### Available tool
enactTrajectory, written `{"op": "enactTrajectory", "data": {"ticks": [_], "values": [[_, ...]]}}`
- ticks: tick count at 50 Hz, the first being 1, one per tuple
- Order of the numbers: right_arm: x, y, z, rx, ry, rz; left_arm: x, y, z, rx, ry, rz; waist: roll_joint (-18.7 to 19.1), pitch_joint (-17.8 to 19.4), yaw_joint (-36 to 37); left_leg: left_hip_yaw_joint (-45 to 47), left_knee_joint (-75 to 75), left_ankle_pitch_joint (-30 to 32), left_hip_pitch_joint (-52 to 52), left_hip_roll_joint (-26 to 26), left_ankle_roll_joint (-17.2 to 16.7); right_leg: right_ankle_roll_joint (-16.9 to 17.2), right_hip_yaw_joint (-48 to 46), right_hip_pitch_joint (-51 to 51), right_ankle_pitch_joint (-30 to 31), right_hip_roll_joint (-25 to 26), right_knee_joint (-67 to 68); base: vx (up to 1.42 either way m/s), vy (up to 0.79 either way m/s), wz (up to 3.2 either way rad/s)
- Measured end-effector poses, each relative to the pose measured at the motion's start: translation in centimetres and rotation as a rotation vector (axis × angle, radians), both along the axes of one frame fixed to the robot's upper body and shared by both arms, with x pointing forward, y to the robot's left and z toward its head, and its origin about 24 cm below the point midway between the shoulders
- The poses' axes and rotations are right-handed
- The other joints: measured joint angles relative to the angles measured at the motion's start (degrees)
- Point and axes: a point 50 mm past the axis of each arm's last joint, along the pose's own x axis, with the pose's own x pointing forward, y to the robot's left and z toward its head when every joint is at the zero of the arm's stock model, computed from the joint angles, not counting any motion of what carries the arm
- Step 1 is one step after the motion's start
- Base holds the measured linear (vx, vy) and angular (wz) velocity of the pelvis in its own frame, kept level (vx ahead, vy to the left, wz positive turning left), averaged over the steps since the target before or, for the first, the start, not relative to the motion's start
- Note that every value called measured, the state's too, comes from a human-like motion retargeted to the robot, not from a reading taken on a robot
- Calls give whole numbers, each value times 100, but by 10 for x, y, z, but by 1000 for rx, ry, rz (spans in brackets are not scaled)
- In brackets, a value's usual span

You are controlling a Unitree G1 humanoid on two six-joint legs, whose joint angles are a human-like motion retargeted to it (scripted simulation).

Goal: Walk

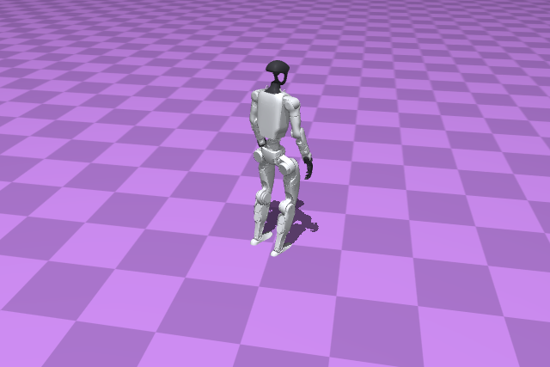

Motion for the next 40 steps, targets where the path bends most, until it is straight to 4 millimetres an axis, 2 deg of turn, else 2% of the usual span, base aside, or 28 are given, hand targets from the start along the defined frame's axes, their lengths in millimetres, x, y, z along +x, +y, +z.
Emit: {"op": "enactTrajectory", "data": {"ticks": [2,5,40], "values": [[18,-8,8,-11,-41,0,19,9,8,17,-42,-6,0,-45,2,-42,-93,-85,-85,-9,-6,1,2,-87,-87,20,-84,5,1,4],[24,-9,11,-10,-54,-3,25,9,11,18,-55,-13,-1,-57,0,-46,-144,-50,-155,-6,-7,3,2,-162,-53,24,-125,0,0,0],[25,-14,12,-40,-45,38,35,3,14,23,-75,-83,2,-134,56,-82,-149,16,-388,-49,-3,30,-19,-378,4,-23,-129,0,0,0]]}}
